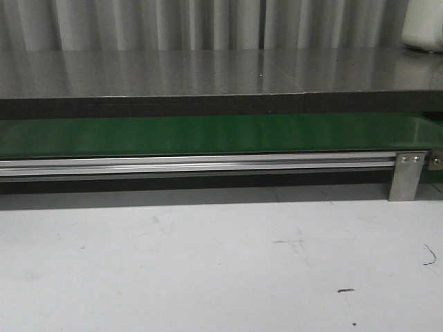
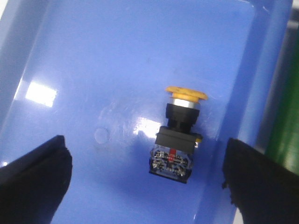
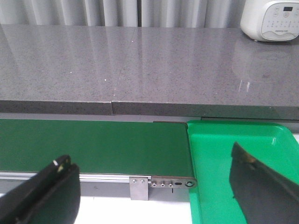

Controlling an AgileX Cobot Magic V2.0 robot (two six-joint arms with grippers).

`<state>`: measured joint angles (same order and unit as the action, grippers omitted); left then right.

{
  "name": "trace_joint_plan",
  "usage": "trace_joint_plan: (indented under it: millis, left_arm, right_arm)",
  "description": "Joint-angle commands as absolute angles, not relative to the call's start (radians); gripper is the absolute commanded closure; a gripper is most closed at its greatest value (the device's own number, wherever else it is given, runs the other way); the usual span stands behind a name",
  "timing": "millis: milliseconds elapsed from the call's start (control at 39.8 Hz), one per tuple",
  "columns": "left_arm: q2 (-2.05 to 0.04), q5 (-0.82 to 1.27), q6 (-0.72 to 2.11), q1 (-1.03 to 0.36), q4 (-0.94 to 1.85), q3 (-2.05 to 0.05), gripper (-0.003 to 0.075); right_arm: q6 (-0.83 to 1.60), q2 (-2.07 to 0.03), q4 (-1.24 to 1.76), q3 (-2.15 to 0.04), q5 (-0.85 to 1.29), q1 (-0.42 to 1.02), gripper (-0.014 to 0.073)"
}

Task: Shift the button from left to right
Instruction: 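Close the left gripper on the button body and lift it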

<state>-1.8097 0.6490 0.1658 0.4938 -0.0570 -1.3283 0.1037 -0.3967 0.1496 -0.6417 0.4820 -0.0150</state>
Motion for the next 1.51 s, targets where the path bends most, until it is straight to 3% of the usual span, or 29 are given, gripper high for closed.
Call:
trace_joint_plan:
  millis: [0,477,955,1055,1181,1307,1482]
  left_arm:
    - [-1.812,0.649,0.204,0.495,-0.031,-1.404,0.0104]
    - [-1.979,0.742,0.257,0.508,0.008,-1.54,0.0104]
    - [-2.051,0.746,0.298,0.51,0.037,-1.54,0.0114]
    - [-2.051,0.746,0.302,0.51,0.037,-1.54,0.0215]
    - [-2.051,0.746,0.304,0.51,0.037,-1.54,0.041]
    - [-2.051,0.745,0.304,0.51,0.035,-1.54,0.0554]
    - [-2.051,0.747,0.304,0.512,0.035,-1.547,0.0585]
  right_arm:
    - [0.115,-0.413,0.158,-0.677,0.408,-0.022,-0.0067]
    - [0.115,-0.413,0.158,-0.677,0.408,-0.022,-0.0067]
    - [0.115,-0.413,0.158,-0.677,0.408,-0.022,-0.0067]
    - [0.115,-0.413,0.158,-0.677,0.408,-0.022,-0.0067]
    - [0.115,-0.413,0.158,-0.677,0.408,-0.022,-0.0067]
    - [0.115,-0.413,0.158,-0.677,0.408,-0.022,-0.0067]
    - [0.115,-0.413,0.158,-0.677,0.408,-0.022,-0.0067]
